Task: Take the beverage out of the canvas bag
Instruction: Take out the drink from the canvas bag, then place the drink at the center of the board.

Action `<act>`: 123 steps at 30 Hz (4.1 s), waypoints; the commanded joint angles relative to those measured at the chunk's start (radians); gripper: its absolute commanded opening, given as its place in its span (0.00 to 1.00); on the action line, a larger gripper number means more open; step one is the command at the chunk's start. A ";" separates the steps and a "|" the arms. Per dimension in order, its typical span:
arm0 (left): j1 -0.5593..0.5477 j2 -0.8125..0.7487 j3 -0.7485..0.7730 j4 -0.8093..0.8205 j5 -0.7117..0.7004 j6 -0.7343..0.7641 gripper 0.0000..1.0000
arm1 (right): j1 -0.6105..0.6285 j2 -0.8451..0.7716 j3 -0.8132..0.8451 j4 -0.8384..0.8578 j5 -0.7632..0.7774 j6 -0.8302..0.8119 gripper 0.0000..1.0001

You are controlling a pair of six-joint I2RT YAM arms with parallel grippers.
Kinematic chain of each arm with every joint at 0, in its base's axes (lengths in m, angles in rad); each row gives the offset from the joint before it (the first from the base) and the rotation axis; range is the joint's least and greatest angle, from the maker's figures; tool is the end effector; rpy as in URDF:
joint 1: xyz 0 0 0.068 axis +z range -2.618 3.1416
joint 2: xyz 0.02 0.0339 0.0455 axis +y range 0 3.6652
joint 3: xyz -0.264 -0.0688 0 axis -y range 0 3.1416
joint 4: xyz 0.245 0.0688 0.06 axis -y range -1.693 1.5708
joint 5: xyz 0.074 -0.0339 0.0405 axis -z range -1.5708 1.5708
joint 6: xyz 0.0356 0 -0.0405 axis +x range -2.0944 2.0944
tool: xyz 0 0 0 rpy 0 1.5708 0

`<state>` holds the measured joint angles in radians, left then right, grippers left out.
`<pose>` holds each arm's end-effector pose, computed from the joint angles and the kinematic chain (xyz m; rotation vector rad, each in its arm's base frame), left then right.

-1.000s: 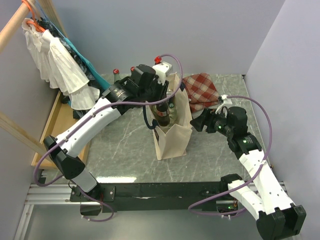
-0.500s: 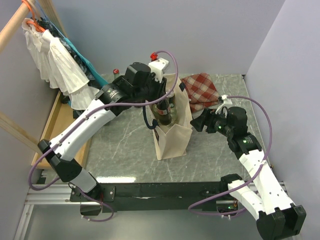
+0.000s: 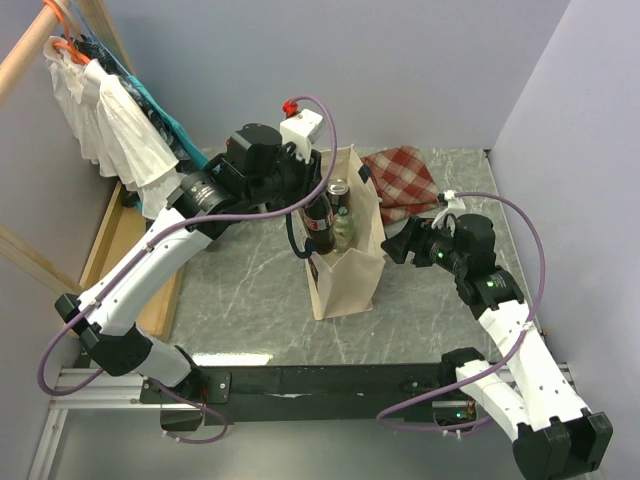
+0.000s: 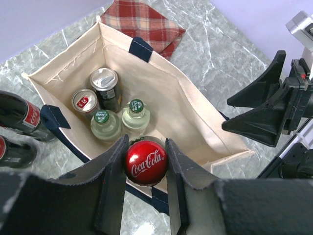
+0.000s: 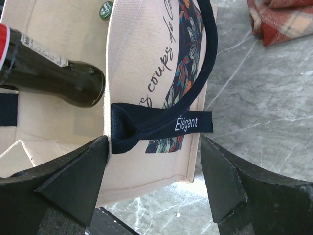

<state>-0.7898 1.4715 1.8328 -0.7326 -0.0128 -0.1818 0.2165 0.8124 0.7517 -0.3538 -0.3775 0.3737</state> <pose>0.2143 -0.2155 0.4792 0.5888 1.9061 -0.6256 0.1775 0.0525 0.3070 -0.0923 2.0313 0.7517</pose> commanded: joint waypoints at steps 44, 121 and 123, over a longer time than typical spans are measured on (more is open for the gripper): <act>-0.006 -0.197 0.098 0.206 -0.108 0.034 0.01 | 0.004 -0.007 0.023 0.006 0.005 0.002 0.81; 0.383 -0.148 -0.299 0.504 -0.092 -0.002 0.01 | 0.006 0.028 0.017 0.004 0.019 -0.019 0.82; 0.391 -0.140 -0.320 0.544 -0.085 -0.010 0.01 | 0.006 0.028 0.017 0.003 0.029 -0.019 0.84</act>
<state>-0.4175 1.3552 1.5070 -0.4591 -0.1268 -0.1612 0.2165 0.8352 0.7517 -0.3580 -0.3740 0.3759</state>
